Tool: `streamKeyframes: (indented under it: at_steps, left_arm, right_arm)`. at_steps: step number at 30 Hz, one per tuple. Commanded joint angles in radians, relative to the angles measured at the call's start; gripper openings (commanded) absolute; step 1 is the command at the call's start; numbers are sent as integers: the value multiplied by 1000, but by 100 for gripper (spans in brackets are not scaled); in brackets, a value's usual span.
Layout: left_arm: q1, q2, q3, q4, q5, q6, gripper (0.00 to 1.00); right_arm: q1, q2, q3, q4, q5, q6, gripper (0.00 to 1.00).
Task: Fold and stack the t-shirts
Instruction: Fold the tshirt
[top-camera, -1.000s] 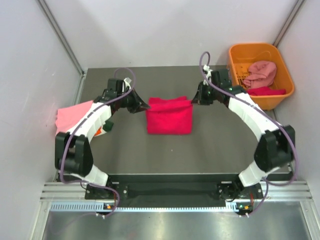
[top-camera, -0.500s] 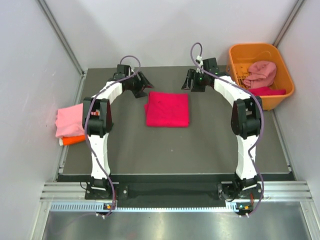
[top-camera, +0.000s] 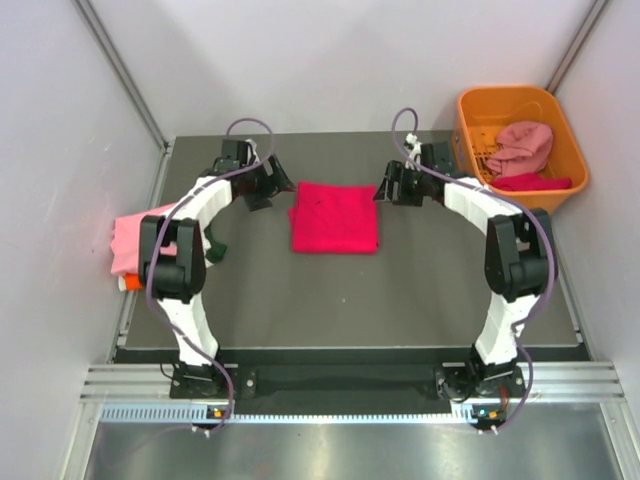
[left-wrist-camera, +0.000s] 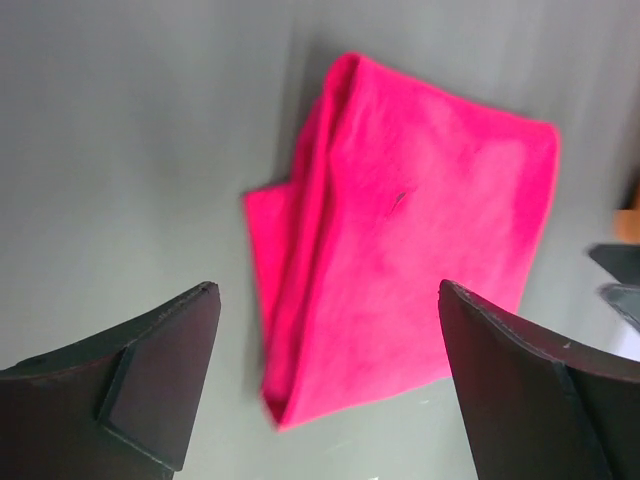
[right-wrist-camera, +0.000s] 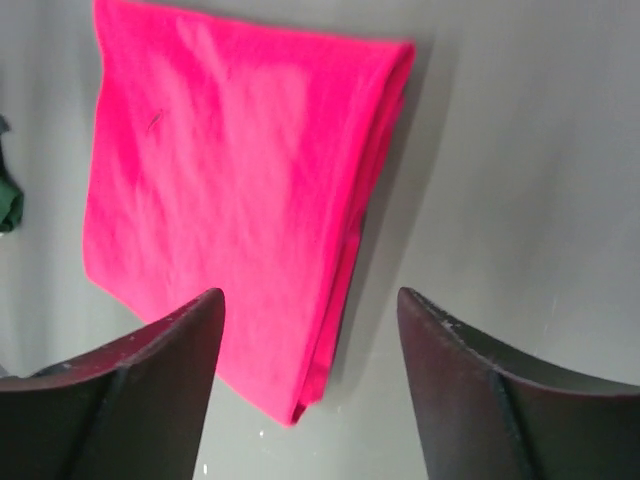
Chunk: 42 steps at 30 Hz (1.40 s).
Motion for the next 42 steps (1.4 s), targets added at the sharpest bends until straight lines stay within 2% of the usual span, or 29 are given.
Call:
streamKeyframes:
  at_steps: [1,7,8,10,12,16,20,26,38,42]
  left_arm:
    - [-17,-150,-50,-62,-205,131,93]
    - [-34,-232,-117,-246,-636,185,85]
    - [-34,-235,-143,-252,-675,182,81]
    - [-34,-238,-165,-268,-783,171,68]
    - [-34,-217,-179,-295,-904,154,62]
    - [-54,-178,-173,-373,-1079,127,60]
    - [-95,-158,-173,-418,-1189,94,61]
    - [-121,-123,-176,-452,-1270,81,61]
    - [-123,27,-154,-464,-1351,54,60]
    - [-118,79,-145,-456,-1382,56,56]
  right_arm:
    - [-5,-126,-114,117,-16,9,69]
    - [18,-258,-324,271,43,47,64]
    - [22,-264,-339,271,56,53,63]
    - [26,-281,-384,340,83,72,63]
    - [27,-279,-411,377,85,87,63]
    - [36,-246,-425,406,85,101,63]
    - [39,-219,-427,418,77,115,63]
    - [39,-268,-468,440,126,109,63]
    - [39,-270,-484,447,149,102,63]
    - [41,-262,-479,447,149,102,63]
